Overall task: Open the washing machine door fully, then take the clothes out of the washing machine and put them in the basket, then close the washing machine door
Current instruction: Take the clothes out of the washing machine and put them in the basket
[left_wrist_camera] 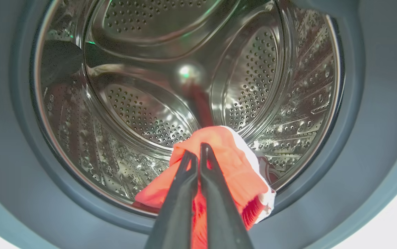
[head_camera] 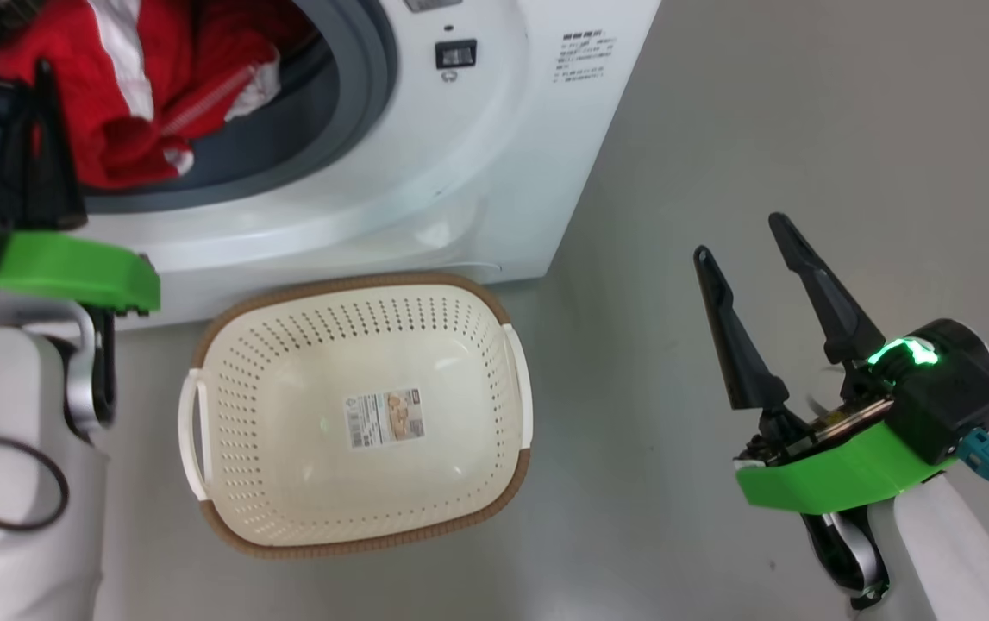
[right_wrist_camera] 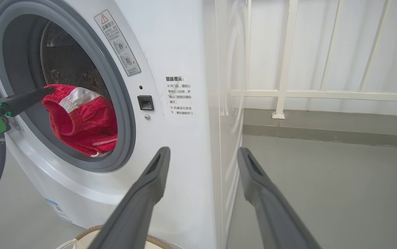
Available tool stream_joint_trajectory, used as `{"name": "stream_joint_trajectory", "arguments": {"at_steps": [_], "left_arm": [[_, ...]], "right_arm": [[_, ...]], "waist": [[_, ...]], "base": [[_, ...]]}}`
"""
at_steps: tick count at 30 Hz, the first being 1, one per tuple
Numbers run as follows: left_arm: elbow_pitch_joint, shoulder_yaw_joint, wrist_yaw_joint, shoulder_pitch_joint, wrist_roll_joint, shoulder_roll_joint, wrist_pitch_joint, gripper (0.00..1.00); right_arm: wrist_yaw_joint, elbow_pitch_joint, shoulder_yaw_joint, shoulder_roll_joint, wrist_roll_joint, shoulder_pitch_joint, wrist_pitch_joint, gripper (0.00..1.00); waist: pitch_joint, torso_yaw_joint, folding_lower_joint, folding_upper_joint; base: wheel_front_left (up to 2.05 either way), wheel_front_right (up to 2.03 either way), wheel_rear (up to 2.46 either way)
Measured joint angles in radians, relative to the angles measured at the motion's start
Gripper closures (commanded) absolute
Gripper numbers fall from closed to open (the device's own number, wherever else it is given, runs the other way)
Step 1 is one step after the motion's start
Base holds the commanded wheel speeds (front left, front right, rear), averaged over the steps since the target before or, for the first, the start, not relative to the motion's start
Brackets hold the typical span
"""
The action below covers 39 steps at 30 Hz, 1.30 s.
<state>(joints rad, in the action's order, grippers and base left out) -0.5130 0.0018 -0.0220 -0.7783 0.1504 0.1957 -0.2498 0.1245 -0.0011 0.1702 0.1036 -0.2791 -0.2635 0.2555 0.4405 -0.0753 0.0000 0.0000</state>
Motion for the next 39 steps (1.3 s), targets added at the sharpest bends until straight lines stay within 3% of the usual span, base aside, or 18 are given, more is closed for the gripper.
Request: {"name": "stream_joint_trajectory", "arguments": {"at_steps": [8,24,34,39], "left_arm": [[0.117,-0.01,-0.005,0.138,0.003,-0.011,0.018,1.0],[0.515,-0.025,-0.05,0.46,0.037,-0.019,0.154,1.0],[0.741,-0.049,-0.076,0.574,0.034,-0.02,0.223,1.0],[0.788,-0.07,-0.083,0.6,0.034,-0.024,0.25,1.0]], "right_arm": [[0.0,0.01,0.0,-0.008,0.0,0.023,0.0,0.0],[0.0,0.027,-0.025,-0.01,0.0,0.142,0.0,0.0],[0.0,0.024,-0.029,-0.009,0.0,0.162,0.0,0.0],[0.0,0.02,-0.03,-0.009,0.0,0.162,0.0,0.0]], "waist": [[-0.073,0.008,0.0,0.0],[-0.253,0.02,0.0,0.0],[-0.292,0.027,0.0,0.0],[-0.284,0.027,0.0,0.0]], "base": [[0.0,0.0,0.0],[0.0,0.0,0.0],[0.0,0.0,0.0],[0.0,0.0,0.0]]}}
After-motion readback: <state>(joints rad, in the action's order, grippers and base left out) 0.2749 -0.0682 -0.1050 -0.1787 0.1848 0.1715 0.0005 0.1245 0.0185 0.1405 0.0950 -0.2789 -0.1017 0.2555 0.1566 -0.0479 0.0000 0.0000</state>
